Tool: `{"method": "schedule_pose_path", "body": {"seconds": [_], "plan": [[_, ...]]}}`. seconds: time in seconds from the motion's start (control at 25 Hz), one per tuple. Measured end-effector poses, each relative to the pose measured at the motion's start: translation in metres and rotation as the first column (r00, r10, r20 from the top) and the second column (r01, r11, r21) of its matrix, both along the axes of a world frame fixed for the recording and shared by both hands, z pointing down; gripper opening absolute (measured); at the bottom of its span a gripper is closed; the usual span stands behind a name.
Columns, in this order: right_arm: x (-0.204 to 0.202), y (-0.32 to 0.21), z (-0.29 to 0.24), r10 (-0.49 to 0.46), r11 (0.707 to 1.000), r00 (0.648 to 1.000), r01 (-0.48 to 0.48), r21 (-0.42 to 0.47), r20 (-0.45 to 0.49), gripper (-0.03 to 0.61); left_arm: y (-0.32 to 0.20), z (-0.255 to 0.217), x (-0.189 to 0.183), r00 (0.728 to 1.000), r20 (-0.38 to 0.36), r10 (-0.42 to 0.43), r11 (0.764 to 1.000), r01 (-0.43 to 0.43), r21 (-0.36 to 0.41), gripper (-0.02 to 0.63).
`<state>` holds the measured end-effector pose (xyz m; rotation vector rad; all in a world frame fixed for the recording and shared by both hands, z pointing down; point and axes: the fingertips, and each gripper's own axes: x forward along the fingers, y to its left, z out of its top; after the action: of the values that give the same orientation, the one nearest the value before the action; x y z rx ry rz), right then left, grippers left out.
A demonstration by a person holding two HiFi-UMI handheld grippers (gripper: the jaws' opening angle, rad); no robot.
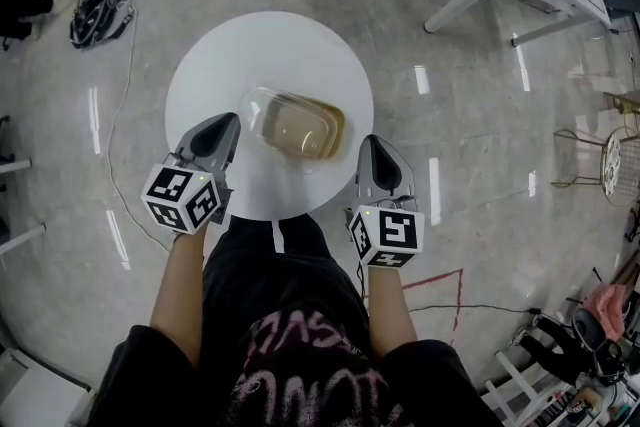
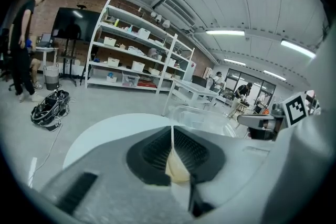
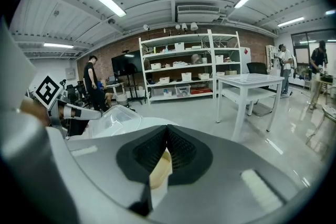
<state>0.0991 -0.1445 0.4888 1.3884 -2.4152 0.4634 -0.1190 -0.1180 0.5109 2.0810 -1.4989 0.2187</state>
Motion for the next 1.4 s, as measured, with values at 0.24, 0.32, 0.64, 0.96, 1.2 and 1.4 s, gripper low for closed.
{"method": "schedule_pose_path", "body": {"seconds": [0.24,0.32,0.64,0.96,1.2,1.4], "plan": [[-0.003,0.004,-0.018,-0.017,0.999,1.0,0.016,0.035,0.011,0.009,0.01,-0.022,-0.004,1.0,0.012,-0.023,0.999,0.023,0.041,0.008],[-0.004,0.007,-0.025,-0.027,0.998,1.0,0.026,0.049,0.013,0.009,0.015,-0.03,-0.003,0.999,0.018,-0.029,0.998,0.028,0.056,0.008],[-0.012,0.005,-0.06,-0.071,0.992,0.997,0.069,0.109,0.018,0.009,0.019,-0.068,-0.01,0.997,0.037,-0.061,0.991,0.056,0.123,0.008],[-0.015,0.002,-0.086,-0.098,0.985,0.995,0.094,0.147,0.02,0.009,0.021,-0.101,-0.021,0.994,0.063,-0.093,0.98,0.081,0.18,0.008],[-0.024,0.005,-0.107,-0.115,0.979,0.993,0.109,0.175,0.026,0.009,0.028,-0.133,-0.036,0.989,0.077,-0.13,0.966,0.108,0.234,0.008],[-0.027,0.006,-0.122,-0.124,0.973,0.992,0.115,0.201,0.032,0.009,0.03,-0.153,-0.04,0.985,0.079,-0.15,0.954,0.123,0.274,0.008]]}}
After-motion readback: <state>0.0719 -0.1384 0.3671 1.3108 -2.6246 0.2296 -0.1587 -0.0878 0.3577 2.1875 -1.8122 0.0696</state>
